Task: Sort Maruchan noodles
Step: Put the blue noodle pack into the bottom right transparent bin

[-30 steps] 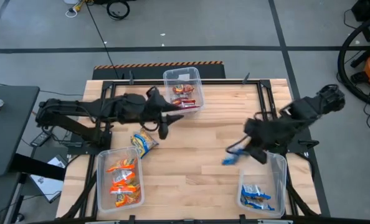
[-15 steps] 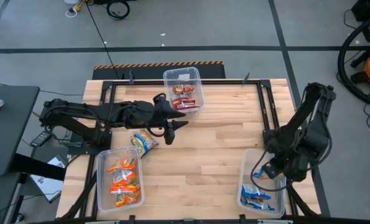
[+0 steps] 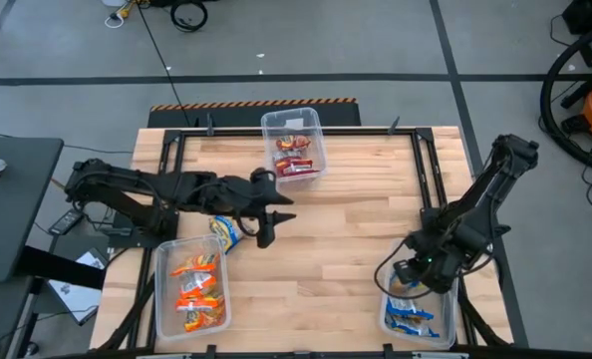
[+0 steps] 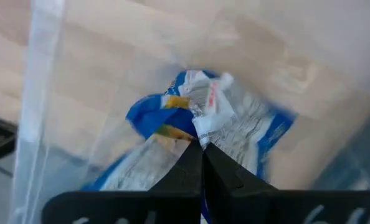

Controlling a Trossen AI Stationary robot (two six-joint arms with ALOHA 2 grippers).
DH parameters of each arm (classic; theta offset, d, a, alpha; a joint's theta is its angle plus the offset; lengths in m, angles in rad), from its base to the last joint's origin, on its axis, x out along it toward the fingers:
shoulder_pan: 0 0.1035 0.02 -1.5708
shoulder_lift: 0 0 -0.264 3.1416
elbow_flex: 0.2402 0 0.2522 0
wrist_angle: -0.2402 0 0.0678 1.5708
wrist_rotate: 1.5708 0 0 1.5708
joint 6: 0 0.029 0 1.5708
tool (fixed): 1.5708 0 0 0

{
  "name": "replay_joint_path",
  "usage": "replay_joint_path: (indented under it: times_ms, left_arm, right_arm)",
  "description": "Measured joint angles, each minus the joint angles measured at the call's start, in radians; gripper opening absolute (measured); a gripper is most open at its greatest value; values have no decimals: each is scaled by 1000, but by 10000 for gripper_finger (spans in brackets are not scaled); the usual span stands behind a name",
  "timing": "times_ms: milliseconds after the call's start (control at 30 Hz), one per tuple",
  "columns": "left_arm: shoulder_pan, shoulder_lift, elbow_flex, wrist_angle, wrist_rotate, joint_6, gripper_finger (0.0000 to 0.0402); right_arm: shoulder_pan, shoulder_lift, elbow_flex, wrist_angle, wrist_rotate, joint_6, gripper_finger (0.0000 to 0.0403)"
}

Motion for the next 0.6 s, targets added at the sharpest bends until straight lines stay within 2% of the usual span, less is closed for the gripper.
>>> replay_joint_path:
  times_ms: [133, 300, 467, 600]
  left_arm:
    - [-15, 0, 0, -72, 21, -67, 172]
    - [-16, -3, 0, -102, 39, -81, 172]
    - [-3, 0, 0, -172, 113, -158, 172]
    - [11, 1, 1, -274, 97, -249, 172]
  right_arm:
    - [-13, 18, -21, 42, 1, -45, 25]
    - [-22, 9, 9, 32, -34, -164, 97]
    - [-23, -15, 91, -1, 74, -466, 158]
    - [-28, -21, 170, -25, 86, -735, 167]
